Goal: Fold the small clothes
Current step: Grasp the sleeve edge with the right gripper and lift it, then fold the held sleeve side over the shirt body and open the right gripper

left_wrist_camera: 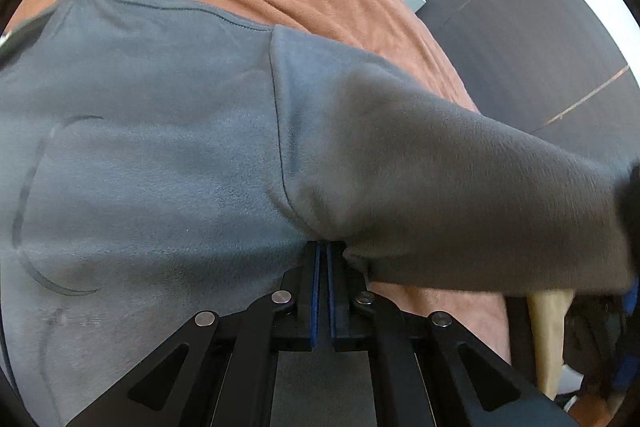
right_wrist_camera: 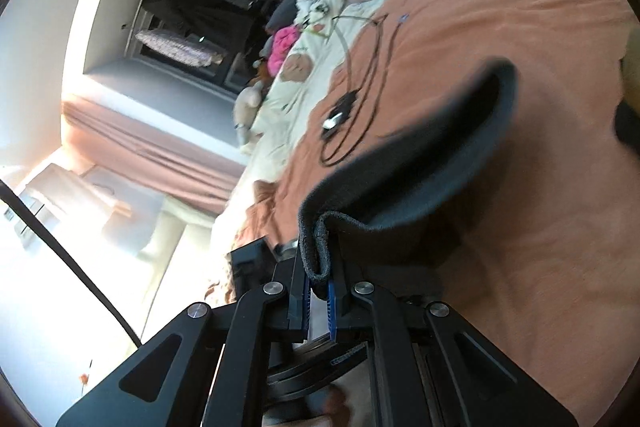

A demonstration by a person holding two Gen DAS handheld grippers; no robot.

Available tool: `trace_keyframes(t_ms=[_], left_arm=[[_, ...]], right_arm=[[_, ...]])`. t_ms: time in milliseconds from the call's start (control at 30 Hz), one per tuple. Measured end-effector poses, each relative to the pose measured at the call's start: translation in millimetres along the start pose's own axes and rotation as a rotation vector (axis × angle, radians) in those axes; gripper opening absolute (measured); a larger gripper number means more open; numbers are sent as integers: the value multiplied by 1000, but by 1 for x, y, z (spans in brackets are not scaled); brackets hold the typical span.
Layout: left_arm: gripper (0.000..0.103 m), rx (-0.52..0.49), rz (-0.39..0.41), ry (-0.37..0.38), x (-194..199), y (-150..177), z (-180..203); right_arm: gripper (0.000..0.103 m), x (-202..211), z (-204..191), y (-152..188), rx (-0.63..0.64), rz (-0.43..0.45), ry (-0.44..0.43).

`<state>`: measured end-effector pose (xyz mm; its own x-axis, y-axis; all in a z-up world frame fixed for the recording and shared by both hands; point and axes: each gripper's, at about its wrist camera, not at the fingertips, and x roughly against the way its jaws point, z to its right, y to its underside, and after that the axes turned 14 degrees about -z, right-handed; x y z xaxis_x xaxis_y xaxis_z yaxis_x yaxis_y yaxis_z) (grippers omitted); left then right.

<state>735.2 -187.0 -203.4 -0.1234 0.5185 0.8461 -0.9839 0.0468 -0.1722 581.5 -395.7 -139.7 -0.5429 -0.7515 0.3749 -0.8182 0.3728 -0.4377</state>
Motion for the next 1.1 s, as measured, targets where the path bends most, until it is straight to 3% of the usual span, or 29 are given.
trace_keyframes(t_ms=[233,433,633,767,800,867,933,967,1100], left_arm=[[1,18,-17,47,14,7,-13],[1,70,26,17,52,22,-45],[1,117,77,-36,95,43,-69],[1,139,99,-64,113,51,-78],[1,141,102,-68,118,56,-82],[2,140,109,-82,125,59,-80],[5,135,110,-101,129,62,-78],[7,129,112,-113,131,62,-75],[8,109,119,-119,133,56,-59]], right_arm=[[3,-1,19,-15,0,-20,-22],[3,-16,25,-22,35,-79,-16],[3,-53,15,-25,64,-207,72],[4,-79,23,-27,24,-312,184],[6,-83,30,-30,-6,-330,187],[23,-86,36,-35,-49,-348,194],[71,-81,36,-41,-75,-328,183],[75,-74,38,-46,-87,-302,186],[75,-52,44,-55,-97,-272,157]])
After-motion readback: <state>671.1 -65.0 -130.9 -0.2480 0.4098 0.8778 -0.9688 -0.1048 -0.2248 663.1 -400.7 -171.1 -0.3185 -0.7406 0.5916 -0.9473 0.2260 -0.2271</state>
